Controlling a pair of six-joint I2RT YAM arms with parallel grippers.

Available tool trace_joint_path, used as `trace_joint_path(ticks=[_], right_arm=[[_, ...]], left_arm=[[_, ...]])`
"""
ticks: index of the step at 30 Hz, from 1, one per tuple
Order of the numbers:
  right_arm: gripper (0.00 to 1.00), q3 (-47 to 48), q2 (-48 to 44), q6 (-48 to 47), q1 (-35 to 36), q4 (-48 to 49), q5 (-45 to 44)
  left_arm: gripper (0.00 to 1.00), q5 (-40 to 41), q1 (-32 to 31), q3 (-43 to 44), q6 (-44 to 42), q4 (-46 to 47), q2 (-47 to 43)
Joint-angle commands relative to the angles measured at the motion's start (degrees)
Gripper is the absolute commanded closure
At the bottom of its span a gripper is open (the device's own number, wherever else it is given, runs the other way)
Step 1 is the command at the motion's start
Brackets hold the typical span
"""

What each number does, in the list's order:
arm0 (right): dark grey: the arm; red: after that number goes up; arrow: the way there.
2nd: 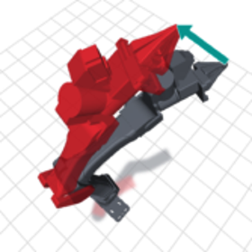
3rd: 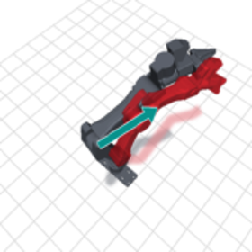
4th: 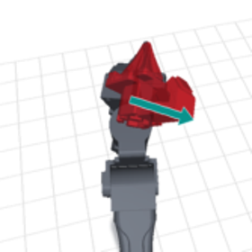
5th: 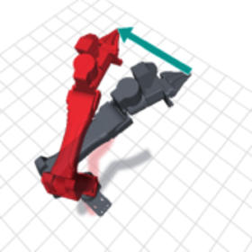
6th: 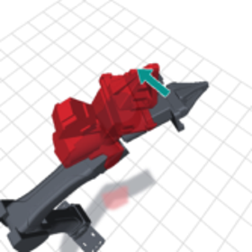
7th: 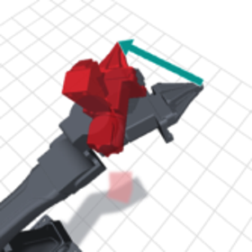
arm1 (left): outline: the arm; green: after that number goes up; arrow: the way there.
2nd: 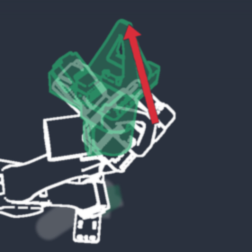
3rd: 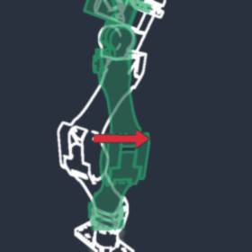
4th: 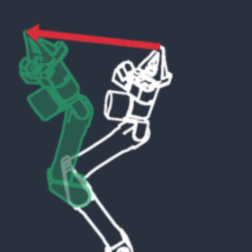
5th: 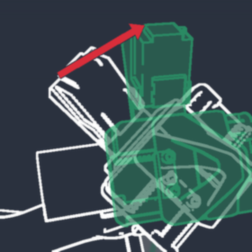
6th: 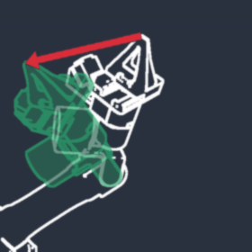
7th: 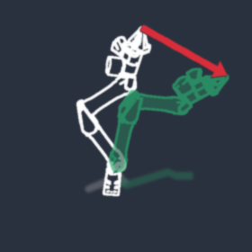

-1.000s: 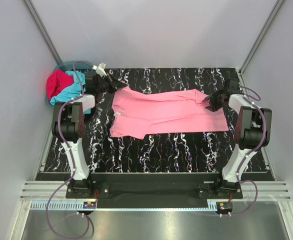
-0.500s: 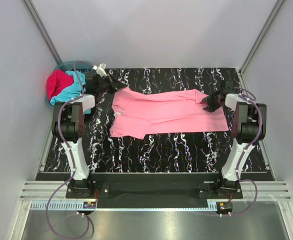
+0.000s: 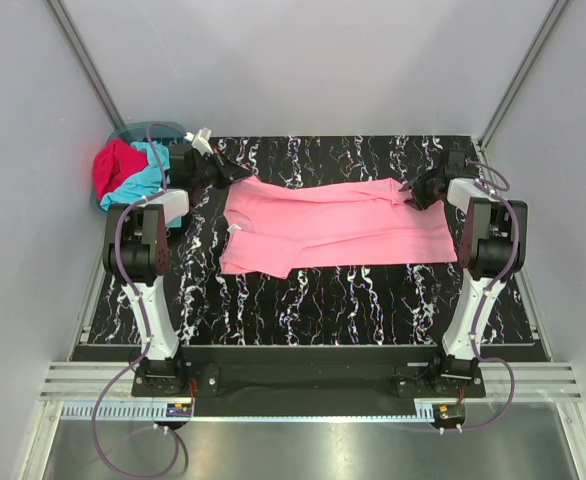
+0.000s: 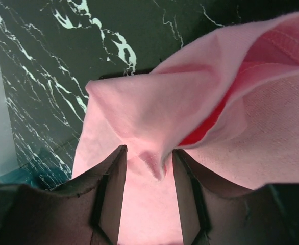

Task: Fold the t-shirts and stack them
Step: Fold the tshirt

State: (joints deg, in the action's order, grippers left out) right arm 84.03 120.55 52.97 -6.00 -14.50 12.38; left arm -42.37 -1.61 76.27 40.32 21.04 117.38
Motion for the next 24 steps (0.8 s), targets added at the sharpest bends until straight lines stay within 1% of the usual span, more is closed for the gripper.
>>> trace_joint_path(ticks=[1,7,9,11,12,13,24], right_arm=[[0.52,1.84,1.09,0.47,0.73,0.70,-2.01],[0.55,1.23,1.35,0.20,0.73,0.79,-2.19],[0.64,1.05,1.44,0.03,0.73,0.79,-2.19],[0.77,1.05,1.44,0.03,0.73,0.79,-2.36],[0.93,0.96,1.44,0.03,0.73,0.88,-2.71],[1.00,0.96,1.27,0.03,0.81,0.88,-3.06],[1.00,3.77,-1.11,-1.03,0.11,0.62,-4.38]], left_arm=[[1.00,-2.10,0.55,2.30,-1.29,1.81,-1.63],[1.00,-2.28,0.64,2.22,-1.12,1.99,-1.46],[1.00,-2.28,0.64,2.13,-1.12,2.08,-1.54],[1.00,-2.19,0.64,1.87,-1.12,2.08,-1.54],[1.00,-2.19,0.64,1.86,-1.12,2.08,-1.63],[1.00,-2.28,0.73,1.95,-1.29,1.99,-1.72],[1.00,-2.28,0.82,0.99,-1.73,1.29,-3.12]])
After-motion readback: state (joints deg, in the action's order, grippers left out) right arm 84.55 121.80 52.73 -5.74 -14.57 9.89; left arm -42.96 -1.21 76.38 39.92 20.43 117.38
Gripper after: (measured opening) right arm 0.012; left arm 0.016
